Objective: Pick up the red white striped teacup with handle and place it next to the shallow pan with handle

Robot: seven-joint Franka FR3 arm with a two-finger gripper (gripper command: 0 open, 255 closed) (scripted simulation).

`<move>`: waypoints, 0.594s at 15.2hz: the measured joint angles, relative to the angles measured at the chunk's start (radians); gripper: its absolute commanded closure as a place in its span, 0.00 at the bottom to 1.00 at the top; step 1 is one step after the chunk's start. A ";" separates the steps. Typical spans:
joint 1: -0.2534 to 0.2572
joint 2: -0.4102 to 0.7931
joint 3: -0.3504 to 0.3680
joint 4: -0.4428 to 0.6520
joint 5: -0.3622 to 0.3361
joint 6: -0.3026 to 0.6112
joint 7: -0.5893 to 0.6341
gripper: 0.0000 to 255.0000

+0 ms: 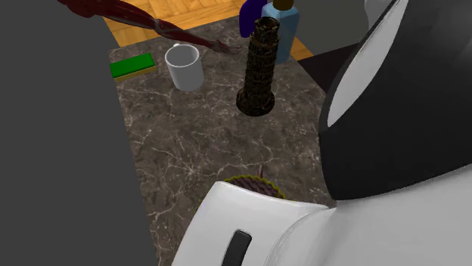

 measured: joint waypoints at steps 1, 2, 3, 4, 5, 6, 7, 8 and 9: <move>0.001 -0.002 0.001 0.010 0.001 -0.012 -0.001 1.00; 0.004 0.000 0.001 0.028 0.001 -0.028 -0.003 1.00; 0.006 0.000 0.001 0.037 0.001 -0.037 -0.003 1.00; 0.005 -0.017 0.004 0.017 0.005 -0.034 0.003 1.00; -0.003 -0.056 0.011 -0.040 0.015 -0.015 0.010 1.00; -0.008 -0.095 0.017 -0.095 0.026 0.001 0.019 1.00; -0.017 -0.144 0.025 -0.165 0.040 0.023 0.025 1.00; -0.023 -0.182 0.030 -0.225 0.052 0.047 0.032 1.00; -0.028 -0.216 0.035 -0.274 0.063 0.063 0.036 1.00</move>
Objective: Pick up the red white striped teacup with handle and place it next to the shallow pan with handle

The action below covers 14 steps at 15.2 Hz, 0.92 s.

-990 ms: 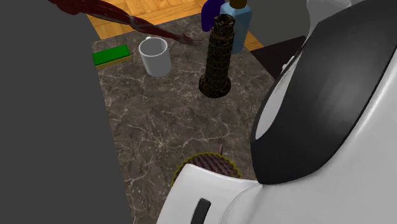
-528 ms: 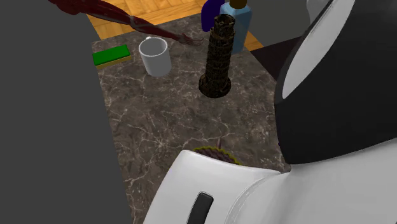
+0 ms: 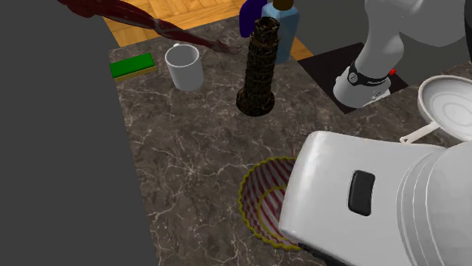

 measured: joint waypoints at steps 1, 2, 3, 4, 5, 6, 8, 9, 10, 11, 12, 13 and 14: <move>-0.001 -0.032 0.006 -0.039 0.011 0.009 0.007 1.00; -0.003 -0.065 0.011 -0.078 0.023 0.017 0.011 1.00; -0.004 -0.107 0.018 -0.133 0.039 0.032 0.019 1.00; -0.003 -0.148 0.026 -0.180 0.055 0.042 0.027 1.00; -0.004 -0.179 0.029 -0.219 0.067 0.052 0.028 1.00; -0.003 -0.221 0.035 -0.271 0.085 0.065 0.034 1.00; 0.002 -0.295 0.044 -0.357 0.117 0.085 0.041 1.00; 0.006 -0.321 0.049 -0.390 0.129 0.093 0.046 1.00; 0.013 -0.356 0.056 -0.419 0.146 0.091 0.054 1.00; 0.020 -0.392 0.061 -0.459 0.164 0.098 0.060 1.00; 0.025 -0.421 0.064 -0.494 0.178 0.107 0.062 1.00; 0.033 -0.446 0.069 -0.516 0.191 0.106 0.069 1.00; 0.045 -0.478 0.078 -0.540 0.208 0.100 0.082 1.00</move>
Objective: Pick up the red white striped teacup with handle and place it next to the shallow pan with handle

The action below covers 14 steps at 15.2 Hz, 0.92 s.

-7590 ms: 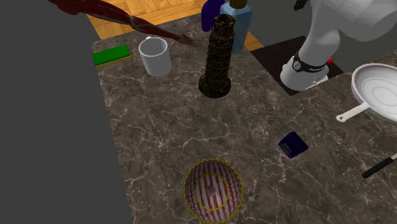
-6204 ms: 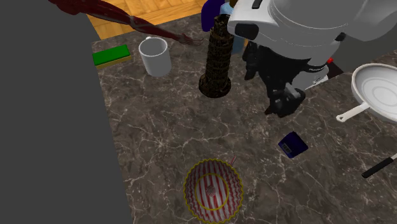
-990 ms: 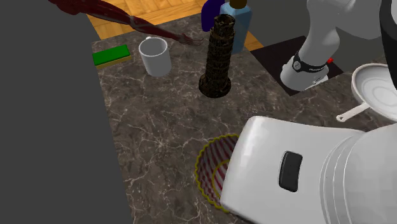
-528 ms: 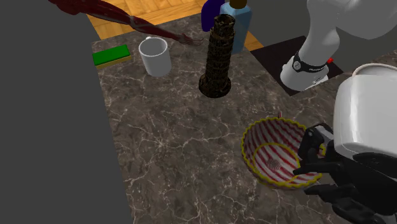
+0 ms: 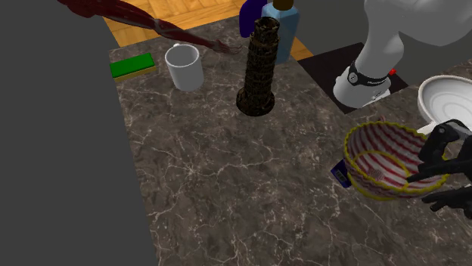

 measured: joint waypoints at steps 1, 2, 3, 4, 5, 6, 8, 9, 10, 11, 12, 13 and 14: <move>0.010 -0.038 0.004 -0.033 0.019 -0.001 0.004 1.00; 0.020 -0.075 0.007 -0.066 0.038 -0.001 0.007 1.00; 0.030 -0.102 0.011 -0.092 0.053 0.000 0.014 1.00; 0.041 -0.126 0.017 -0.110 0.066 -0.004 0.023 1.00; 0.053 -0.163 0.019 -0.144 0.085 -0.004 0.025 1.00; 0.067 -0.189 0.029 -0.167 0.101 -0.004 0.040 1.00; 0.094 -0.252 0.034 -0.219 0.135 -0.012 0.050 1.00; 0.109 -0.283 0.038 -0.240 0.151 -0.019 0.058 1.00; 0.124 -0.311 0.044 -0.252 0.167 -0.032 0.070 1.00; 0.140 -0.337 0.053 -0.273 0.184 -0.035 0.084 1.00; 0.153 -0.354 0.061 -0.279 0.197 -0.044 0.098 1.00; 0.169 -0.381 0.068 -0.292 0.212 -0.055 0.111 1.00; 0.185 -0.403 0.078 -0.307 0.228 -0.060 0.126 1.00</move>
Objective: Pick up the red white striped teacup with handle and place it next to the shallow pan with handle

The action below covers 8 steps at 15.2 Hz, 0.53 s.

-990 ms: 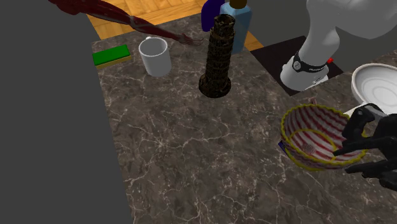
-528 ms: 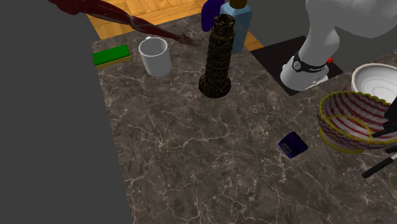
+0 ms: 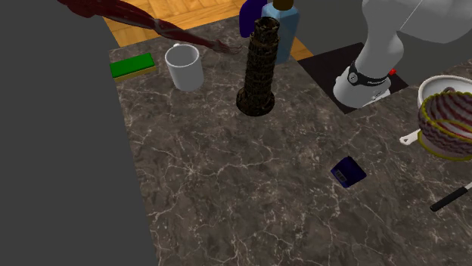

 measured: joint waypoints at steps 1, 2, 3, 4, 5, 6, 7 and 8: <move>0.013 -0.019 0.006 -0.006 0.012 -0.012 0.013 1.00; 0.032 -0.050 0.010 -0.022 0.029 -0.025 0.025 1.00; 0.048 -0.075 0.016 -0.032 0.044 -0.038 0.037 1.00; 0.062 -0.087 0.030 -0.029 0.058 -0.050 0.059 1.00; 0.084 -0.119 0.037 -0.047 0.077 -0.061 0.075 1.00; 0.100 -0.139 0.046 -0.057 0.092 -0.069 0.090 1.00; 0.117 -0.157 0.058 -0.062 0.108 -0.079 0.110 1.00; 0.131 -0.173 0.067 -0.062 0.122 -0.092 0.128 1.00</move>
